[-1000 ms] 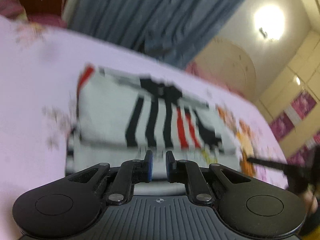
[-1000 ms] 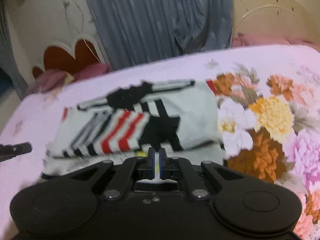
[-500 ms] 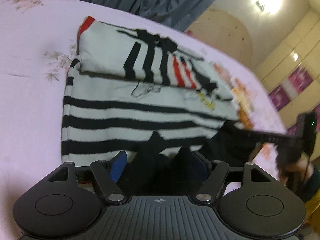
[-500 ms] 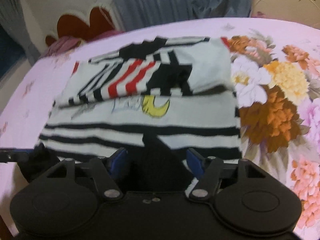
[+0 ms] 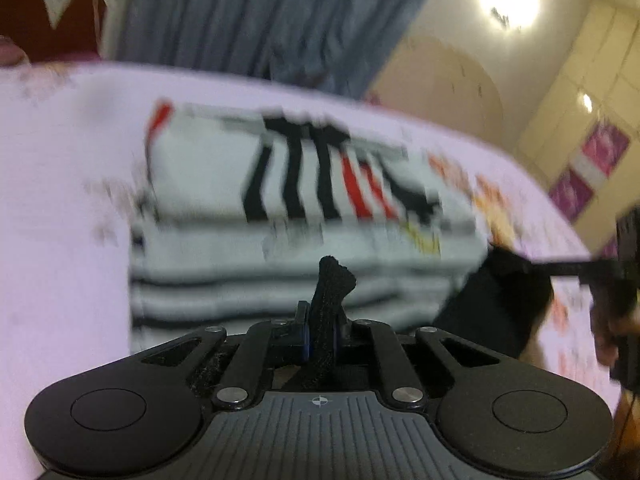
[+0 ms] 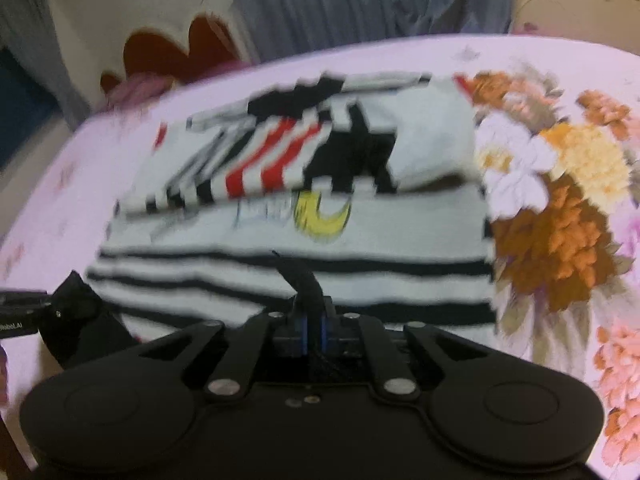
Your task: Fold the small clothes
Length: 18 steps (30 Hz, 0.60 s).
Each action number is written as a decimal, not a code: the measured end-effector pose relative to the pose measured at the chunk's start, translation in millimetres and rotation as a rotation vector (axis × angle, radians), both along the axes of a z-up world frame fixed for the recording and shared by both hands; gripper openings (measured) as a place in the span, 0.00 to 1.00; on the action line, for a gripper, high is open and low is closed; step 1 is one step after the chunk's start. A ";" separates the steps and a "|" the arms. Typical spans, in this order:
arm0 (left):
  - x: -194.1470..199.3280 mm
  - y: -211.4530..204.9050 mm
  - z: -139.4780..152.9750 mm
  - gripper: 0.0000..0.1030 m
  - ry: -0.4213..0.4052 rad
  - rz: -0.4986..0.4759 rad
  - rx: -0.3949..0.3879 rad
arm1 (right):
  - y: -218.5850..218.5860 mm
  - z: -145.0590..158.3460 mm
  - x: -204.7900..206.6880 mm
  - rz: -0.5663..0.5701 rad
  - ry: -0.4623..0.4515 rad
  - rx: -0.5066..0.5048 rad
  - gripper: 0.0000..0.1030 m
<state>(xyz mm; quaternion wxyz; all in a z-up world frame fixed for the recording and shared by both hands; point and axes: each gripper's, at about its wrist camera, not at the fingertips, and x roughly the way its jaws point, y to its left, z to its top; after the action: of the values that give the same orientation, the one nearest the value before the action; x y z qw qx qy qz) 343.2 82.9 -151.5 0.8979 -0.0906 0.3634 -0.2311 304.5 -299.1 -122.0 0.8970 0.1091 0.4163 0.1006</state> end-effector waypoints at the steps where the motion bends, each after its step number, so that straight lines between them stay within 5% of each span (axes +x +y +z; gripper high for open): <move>1: 6.6 2.6 6.5 0.08 -0.022 0.020 -0.016 | -3.8 5.8 3.1 -0.017 -0.020 0.015 0.05; 9: 98.2 3.7 46.0 0.08 -0.160 0.129 -0.088 | -33.0 44.1 76.1 -0.143 -0.169 0.036 0.05; 18: 209.5 -20.8 37.4 0.08 -0.186 0.238 -0.048 | -36.4 30.7 185.2 -0.205 -0.185 0.014 0.05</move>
<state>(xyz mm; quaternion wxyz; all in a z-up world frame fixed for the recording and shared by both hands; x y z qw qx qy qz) 552.7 62.0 -114.1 0.9463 -0.1324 0.2600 -0.1392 489.6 -335.5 -91.3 0.9363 0.1476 0.3179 0.0208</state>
